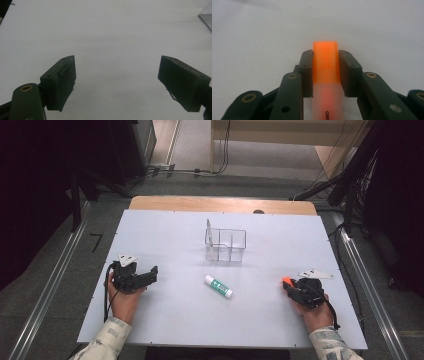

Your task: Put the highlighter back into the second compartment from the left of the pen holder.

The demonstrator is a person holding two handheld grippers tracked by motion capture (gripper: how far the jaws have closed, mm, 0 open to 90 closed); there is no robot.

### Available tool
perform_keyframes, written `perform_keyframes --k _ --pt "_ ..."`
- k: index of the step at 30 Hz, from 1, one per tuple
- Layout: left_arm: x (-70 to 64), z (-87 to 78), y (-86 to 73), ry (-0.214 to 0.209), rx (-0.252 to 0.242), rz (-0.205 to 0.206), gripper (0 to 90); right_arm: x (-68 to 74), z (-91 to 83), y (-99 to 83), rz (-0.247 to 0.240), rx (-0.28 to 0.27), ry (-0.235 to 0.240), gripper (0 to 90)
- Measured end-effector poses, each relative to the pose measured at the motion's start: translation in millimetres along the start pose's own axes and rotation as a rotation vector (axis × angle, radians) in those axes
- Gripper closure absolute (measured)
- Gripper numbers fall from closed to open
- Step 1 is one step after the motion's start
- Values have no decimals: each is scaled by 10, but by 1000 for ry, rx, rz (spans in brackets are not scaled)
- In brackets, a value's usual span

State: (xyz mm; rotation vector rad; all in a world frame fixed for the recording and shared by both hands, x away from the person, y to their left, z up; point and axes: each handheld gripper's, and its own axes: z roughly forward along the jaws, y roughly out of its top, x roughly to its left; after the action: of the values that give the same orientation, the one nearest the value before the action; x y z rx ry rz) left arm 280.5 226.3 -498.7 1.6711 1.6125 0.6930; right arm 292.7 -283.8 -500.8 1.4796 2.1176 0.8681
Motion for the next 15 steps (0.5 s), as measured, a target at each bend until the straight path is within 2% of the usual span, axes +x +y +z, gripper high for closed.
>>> perform_keyframes --k 15 --pt "0 -1 0 3 0 0 154 23 -86 30 -4 -48 18 649"
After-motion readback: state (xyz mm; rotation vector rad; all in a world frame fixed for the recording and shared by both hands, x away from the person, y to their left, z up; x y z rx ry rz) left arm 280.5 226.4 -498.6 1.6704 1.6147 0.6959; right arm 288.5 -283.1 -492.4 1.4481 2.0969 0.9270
